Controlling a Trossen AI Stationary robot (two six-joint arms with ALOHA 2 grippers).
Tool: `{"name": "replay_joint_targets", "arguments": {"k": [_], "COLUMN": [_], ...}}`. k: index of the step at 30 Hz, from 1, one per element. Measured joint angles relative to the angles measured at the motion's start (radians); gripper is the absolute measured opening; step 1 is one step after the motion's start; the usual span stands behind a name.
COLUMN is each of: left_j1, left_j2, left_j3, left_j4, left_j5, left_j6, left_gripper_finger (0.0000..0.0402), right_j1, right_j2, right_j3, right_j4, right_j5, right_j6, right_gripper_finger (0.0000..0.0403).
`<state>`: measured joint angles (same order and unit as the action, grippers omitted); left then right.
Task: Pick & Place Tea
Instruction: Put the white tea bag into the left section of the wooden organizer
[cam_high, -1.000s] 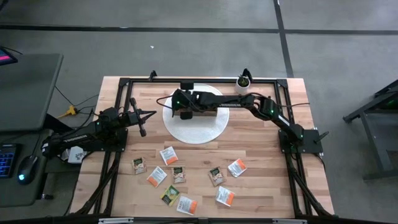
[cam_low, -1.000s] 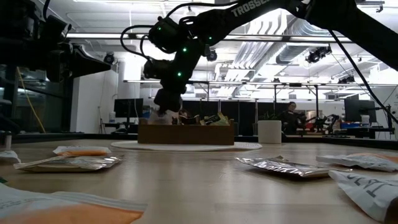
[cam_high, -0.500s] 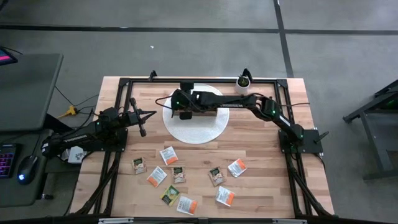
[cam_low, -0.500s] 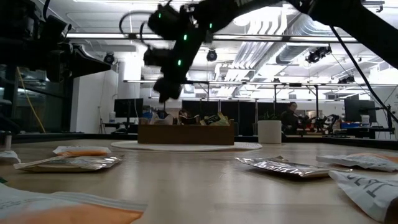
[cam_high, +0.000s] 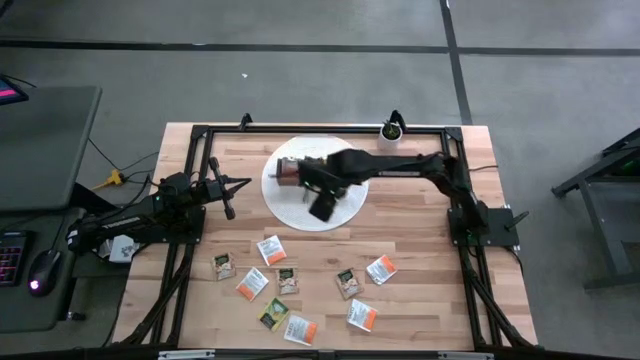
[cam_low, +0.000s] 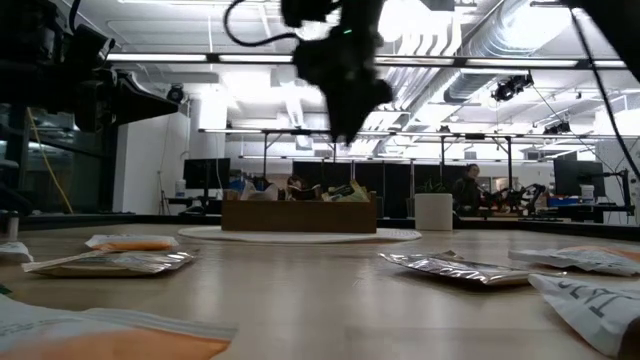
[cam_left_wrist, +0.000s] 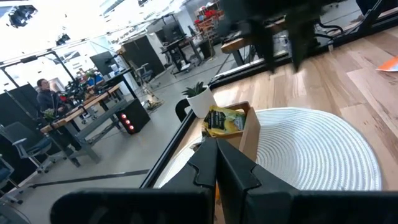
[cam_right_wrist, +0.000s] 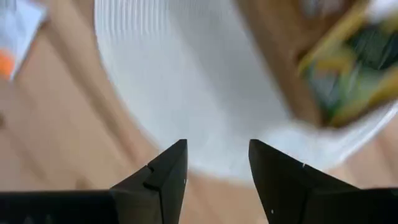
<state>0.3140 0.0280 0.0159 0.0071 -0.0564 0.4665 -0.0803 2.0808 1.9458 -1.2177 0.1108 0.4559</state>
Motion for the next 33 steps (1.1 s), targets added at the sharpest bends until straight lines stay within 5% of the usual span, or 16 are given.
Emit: {"name": "replay_joint_targets", "arguments": {"k": [8, 14, 33], "left_j1": [0.0, 0.0, 0.0], "left_j2": [0.0, 0.0, 0.0], "left_j3": [0.0, 0.0, 0.0], "left_j4": [0.0, 0.0, 0.0], "left_j5": [0.0, 0.0, 0.0], "left_j6": [0.0, 0.0, 0.0], "left_gripper_finger": [0.0001, 0.0001, 0.0001], "right_j1": [0.152, 0.268, 0.462], "right_j2": [-0.289, -0.42, -0.47], "right_j3": [-0.431, -0.629, -0.917], "right_j4": [0.046, 0.141, 0.553], "right_j5": [-0.162, -0.311, -0.282], "right_j6": [0.008, -0.089, -1.112], "right_gripper_finger": [0.0168, 0.0168, 0.0164]}}
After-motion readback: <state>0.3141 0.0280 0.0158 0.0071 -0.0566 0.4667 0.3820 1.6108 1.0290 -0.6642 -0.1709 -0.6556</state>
